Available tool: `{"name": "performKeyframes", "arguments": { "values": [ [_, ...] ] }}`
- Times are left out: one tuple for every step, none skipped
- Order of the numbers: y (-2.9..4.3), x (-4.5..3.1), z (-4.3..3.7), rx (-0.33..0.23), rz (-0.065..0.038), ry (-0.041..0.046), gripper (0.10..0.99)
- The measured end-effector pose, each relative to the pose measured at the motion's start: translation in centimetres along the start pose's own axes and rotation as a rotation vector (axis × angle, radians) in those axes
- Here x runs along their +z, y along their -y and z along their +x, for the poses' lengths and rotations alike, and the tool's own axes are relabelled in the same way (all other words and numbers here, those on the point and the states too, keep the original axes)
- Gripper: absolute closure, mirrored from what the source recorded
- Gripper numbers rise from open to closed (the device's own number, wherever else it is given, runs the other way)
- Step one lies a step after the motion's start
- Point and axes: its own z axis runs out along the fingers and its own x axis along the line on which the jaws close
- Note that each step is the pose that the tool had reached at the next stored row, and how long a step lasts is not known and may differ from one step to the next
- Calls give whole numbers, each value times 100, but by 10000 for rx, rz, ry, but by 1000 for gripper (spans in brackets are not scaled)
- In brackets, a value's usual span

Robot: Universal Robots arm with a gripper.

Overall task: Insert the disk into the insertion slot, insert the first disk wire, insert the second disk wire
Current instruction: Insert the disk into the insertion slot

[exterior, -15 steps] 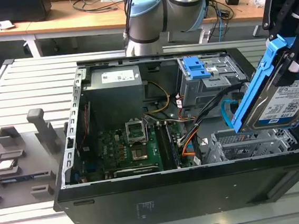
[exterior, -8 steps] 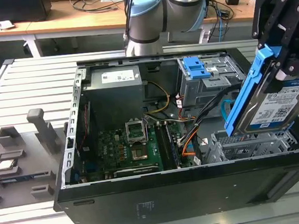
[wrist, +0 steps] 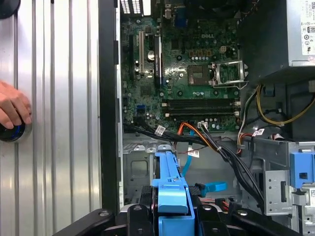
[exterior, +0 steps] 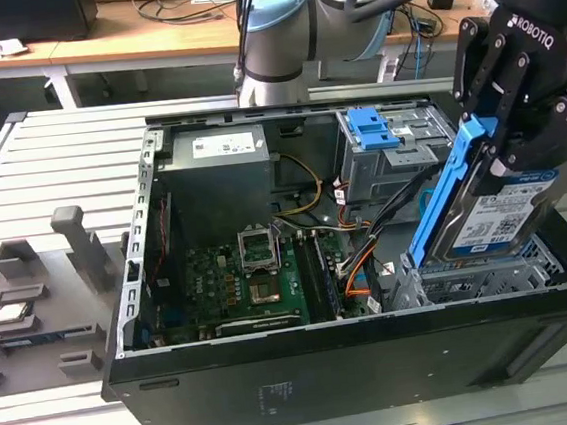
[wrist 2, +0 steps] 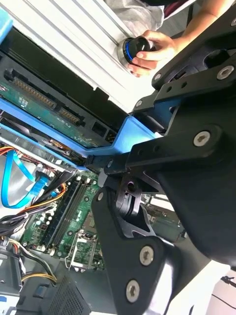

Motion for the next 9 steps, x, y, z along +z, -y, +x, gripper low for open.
{"name": "performKeyframes", "arguments": {
  "values": [
    [0, 10, -1, 0, 0, -2, 714],
    [1, 24, -2, 0, 1, -6, 714],
    [1, 33, -3, 0, 1, -8, 714],
    [1, 44, -3, 0, 0, -8, 714],
    [1, 56, -3, 0, 0, -8, 714],
    [1, 74, -3, 0, 0, -7, 714],
    [2, 91, -3, 0, 0, -9, 714],
    [3, 115, -3, 0, 0, -10, 714],
    [4, 140, -3, 0, -1, -11, 714]
  ]
}}
